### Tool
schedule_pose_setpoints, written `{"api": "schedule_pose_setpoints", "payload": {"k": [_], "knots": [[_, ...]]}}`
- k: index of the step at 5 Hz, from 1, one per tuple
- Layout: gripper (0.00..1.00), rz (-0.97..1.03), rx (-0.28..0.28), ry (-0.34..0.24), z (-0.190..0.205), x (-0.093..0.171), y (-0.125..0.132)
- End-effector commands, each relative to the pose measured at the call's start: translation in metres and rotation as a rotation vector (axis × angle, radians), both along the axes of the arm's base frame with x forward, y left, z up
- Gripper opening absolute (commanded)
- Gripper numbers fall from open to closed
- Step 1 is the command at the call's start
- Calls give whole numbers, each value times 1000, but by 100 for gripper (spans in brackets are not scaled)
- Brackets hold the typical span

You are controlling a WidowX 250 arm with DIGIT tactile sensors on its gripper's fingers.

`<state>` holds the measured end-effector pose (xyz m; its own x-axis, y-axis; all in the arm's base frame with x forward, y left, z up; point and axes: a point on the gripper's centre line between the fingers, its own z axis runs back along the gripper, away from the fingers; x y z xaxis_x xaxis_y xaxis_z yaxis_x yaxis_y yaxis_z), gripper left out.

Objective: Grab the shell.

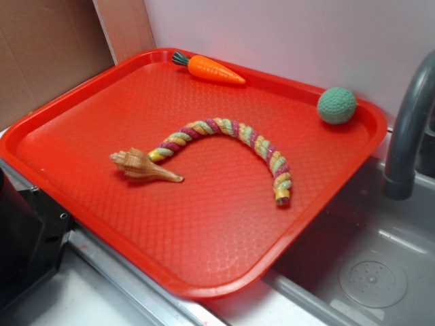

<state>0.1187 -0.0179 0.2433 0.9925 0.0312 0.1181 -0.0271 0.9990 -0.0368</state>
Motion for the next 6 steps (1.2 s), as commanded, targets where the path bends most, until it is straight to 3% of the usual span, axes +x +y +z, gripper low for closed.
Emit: {"api": "schedule_pose_setpoints", "payload": {"k": [1,2,3,5,6], "knots": [[100,0,0,0,0,0,0],[100,-93,106,65,-48,15,13],[100,-304,53,5,-85,25,17],[100,-489,5,74,-164,49,5],[100,-542,13,94,-187,58,-3]]}}
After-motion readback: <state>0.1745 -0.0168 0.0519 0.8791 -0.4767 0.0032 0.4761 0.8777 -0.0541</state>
